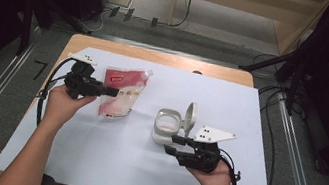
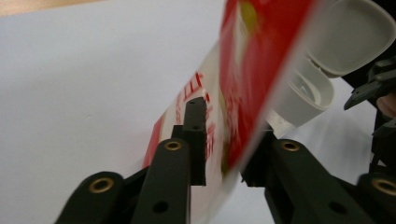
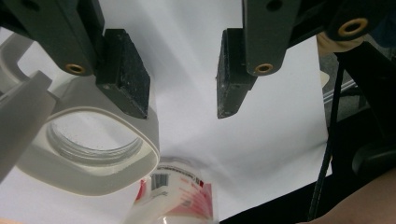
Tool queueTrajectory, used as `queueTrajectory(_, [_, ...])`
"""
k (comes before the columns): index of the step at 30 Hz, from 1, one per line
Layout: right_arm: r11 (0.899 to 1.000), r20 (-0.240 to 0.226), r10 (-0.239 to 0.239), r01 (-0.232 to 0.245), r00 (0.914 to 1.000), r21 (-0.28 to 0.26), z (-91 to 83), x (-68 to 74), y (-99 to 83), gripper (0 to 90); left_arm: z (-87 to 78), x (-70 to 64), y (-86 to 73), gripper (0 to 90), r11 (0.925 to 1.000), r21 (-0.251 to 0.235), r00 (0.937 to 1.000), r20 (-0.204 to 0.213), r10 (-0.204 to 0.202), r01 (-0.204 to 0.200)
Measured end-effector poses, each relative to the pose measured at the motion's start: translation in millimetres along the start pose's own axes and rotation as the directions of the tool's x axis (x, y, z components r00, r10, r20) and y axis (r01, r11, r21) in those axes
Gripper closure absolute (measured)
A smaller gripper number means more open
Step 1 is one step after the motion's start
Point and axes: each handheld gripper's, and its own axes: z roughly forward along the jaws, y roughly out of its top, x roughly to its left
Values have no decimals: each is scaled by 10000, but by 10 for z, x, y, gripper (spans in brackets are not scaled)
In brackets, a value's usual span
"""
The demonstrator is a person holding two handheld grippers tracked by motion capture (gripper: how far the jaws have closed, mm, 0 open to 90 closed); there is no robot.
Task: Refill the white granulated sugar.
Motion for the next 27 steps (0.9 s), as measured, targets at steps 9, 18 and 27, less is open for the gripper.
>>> queueTrajectory(9, [10000, 81, -49, 48, 10000, 55, -4, -16, 1, 551, -31, 8, -27, 683, 9999, 69, 9998, -162, 118, -117])
queueTrajectory(18, [9998, 235, -188, 186, 9995, 115, -35, -12, 21, 551, -74, -27, -68, 597, 9979, 163, 9953, -730, 638, -628])
queueTrajectory(27, [10000, 98, -28, 28, 9999, -46, -134, -52, 31, 550, -208, -31, -111, 523, 9986, -47, 9947, -892, 512, -518])
